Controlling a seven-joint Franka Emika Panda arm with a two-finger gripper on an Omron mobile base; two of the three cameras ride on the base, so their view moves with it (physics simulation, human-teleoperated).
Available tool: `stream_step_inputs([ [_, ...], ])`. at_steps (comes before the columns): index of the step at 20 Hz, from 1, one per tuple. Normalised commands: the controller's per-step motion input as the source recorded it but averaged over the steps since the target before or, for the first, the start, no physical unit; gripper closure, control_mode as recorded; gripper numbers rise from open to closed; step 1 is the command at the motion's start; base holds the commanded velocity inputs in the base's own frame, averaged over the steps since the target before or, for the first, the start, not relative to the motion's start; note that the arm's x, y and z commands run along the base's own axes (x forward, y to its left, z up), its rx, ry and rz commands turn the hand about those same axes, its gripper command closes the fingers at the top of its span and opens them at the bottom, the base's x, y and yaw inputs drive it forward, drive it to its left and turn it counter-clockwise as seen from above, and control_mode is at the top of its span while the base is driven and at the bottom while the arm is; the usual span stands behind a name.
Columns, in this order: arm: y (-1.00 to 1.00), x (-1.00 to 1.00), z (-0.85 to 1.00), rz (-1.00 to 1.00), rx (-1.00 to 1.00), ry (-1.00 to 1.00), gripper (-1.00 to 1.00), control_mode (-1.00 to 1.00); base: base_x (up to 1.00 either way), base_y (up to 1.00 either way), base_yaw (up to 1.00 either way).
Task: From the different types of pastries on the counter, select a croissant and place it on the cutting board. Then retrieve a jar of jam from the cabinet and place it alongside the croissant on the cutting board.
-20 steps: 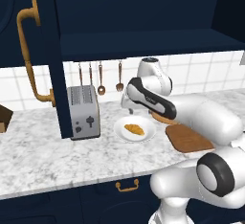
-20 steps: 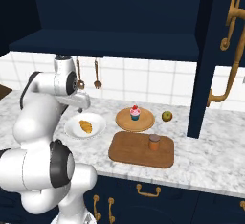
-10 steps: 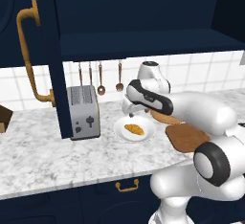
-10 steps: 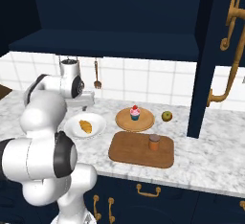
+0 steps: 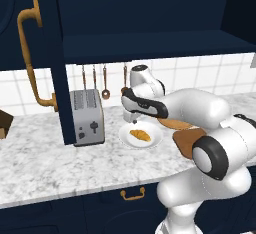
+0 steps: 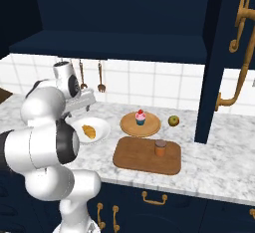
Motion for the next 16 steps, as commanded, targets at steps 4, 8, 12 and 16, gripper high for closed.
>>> stream_step_inputs([
  [4,-0.22,0.01,-0.21,0.21,-0.09,0.01,-1.0,-1.0,0.0,0.0,0.0],
  [8,-0.07,0.08,-0.19,0.26,0.0,0.0,-1.0,-1.0,0.0,0.0,0.0],
  [12,0.0,0.18,-0.1,0.25,0.0,0.0,-1.0,-1.0,0.0,0.0,0.0],
  [16,0.0,0.15,-0.23,0.18,0.0,0.0,-1.0,-1.0,0.0,0.0,0.0],
])
